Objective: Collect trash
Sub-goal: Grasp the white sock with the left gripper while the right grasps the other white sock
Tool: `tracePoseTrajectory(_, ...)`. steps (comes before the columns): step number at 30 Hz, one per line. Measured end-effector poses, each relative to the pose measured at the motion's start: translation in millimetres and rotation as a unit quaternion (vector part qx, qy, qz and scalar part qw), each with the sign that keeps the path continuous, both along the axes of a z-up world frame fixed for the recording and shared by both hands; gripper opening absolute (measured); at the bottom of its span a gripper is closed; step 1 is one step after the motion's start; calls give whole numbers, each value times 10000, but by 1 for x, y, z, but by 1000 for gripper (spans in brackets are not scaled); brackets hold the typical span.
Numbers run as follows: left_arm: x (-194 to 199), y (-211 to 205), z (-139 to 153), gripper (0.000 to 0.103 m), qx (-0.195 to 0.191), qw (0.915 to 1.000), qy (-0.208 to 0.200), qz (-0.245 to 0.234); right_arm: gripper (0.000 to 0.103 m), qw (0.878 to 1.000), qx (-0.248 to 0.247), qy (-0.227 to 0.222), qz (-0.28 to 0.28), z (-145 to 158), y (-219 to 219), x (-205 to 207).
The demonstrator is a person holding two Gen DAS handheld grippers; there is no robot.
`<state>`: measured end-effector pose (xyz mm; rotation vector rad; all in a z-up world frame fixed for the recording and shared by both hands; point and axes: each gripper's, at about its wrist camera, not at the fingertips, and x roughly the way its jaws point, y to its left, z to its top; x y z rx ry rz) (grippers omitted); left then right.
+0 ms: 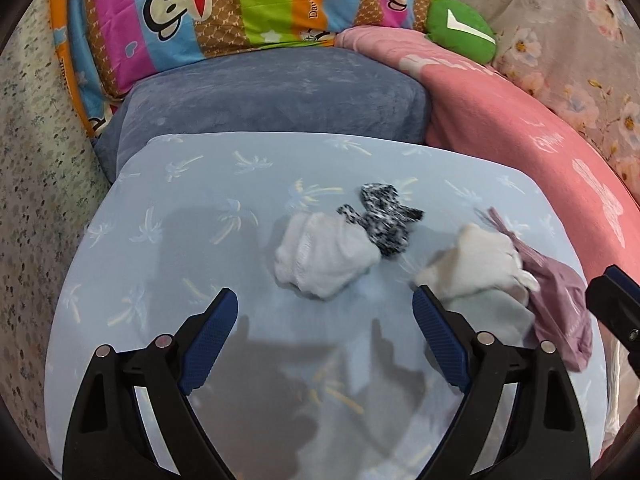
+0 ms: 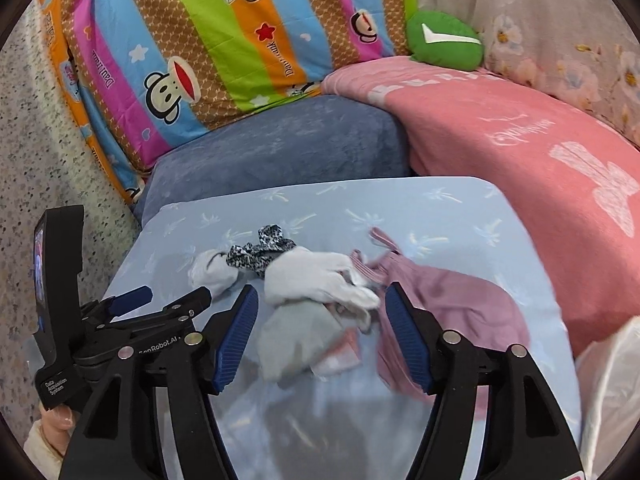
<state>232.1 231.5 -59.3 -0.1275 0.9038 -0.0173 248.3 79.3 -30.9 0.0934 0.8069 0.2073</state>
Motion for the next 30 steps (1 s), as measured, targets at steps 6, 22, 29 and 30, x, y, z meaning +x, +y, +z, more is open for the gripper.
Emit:
tracePoseTrajectory(6, 29, 13, -13, 85, -292, 9996, 70, 5, 66, 9997, -143, 148, 121, -23, 20, 39)
tracePoseTrajectory(22, 38, 7, -33, 39, -663, 9965, 298, -417, 14, 9975, -377, 517, 304, -67, 39, 58)
tracePoseTrajectory(29, 19, 4, -6, 36, -581, 9973, 55, -452, 12, 9992, -152, 149, 324, -23, 30, 33)
tracePoseTrajectory(30, 14, 3, 2, 36, -583, 9972, -12, -463, 12, 9994, -128, 81, 314, -15, 27, 30)
